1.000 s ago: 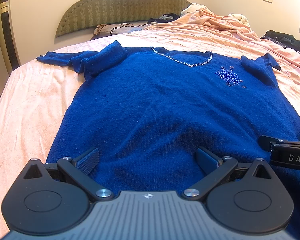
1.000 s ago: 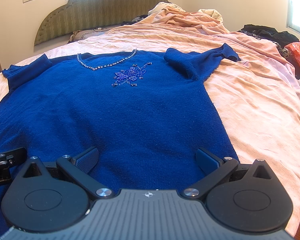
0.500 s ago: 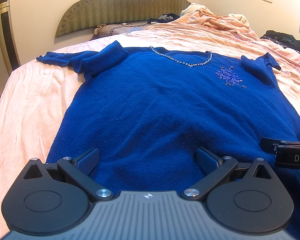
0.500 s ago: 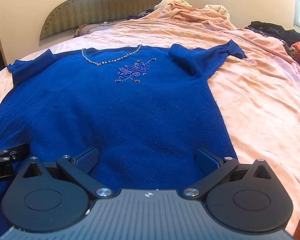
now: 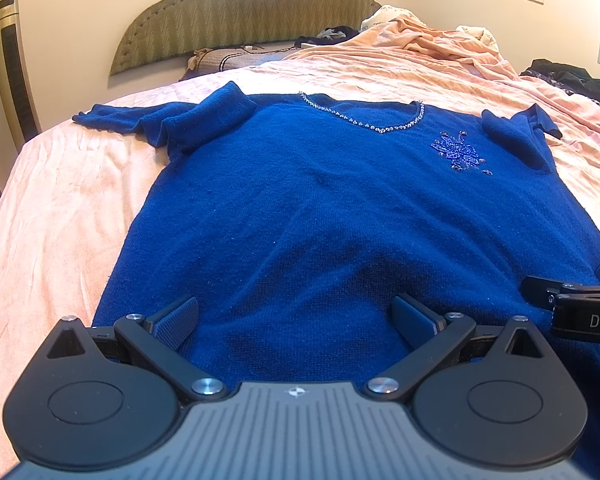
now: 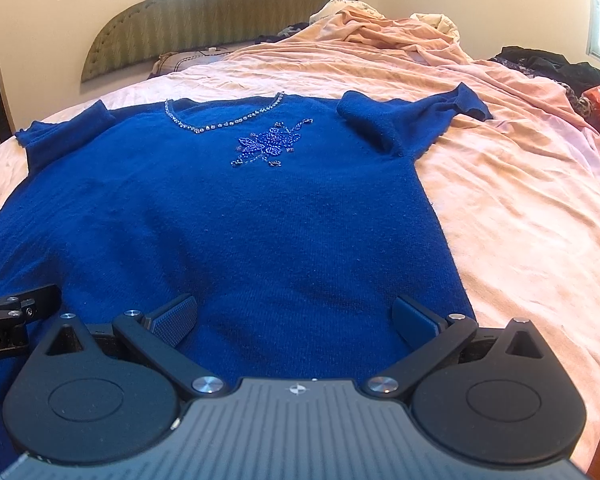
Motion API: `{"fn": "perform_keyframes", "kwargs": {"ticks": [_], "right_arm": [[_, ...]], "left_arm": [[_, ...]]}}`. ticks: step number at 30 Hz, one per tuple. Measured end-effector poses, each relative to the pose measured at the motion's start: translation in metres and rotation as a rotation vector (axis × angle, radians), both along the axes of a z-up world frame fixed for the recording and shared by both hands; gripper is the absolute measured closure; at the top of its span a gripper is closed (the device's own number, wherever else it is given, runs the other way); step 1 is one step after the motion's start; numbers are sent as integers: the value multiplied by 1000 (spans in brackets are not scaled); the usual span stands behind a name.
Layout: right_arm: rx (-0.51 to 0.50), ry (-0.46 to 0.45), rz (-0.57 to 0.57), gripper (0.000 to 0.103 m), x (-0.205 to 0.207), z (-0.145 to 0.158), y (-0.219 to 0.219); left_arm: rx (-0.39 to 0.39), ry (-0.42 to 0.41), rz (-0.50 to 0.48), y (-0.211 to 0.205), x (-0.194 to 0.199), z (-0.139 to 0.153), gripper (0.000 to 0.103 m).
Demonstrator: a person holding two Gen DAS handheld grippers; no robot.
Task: Fold small clothes
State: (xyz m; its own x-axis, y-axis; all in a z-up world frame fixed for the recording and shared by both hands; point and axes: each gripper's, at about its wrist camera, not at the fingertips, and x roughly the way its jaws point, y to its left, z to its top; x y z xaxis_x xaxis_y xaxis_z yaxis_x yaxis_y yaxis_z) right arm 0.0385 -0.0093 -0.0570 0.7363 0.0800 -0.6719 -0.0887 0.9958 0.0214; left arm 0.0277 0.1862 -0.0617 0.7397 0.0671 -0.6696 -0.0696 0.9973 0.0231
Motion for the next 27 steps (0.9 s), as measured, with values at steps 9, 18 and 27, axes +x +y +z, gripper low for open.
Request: {"fn": "perform_keyframes", "kwargs": {"ticks": [9, 18, 27], "right_arm": [[0, -1, -1, 0, 0, 0, 1], [15, -15, -8, 0, -2, 1, -2], [-10, -7, -6, 0, 0, 1, 3]], "left_arm": [[-2, -1, -1, 0, 0, 0, 0], [-2, -1, -1, 0, 0, 0, 0], [-2, -1, -1, 0, 0, 0, 0]]}}
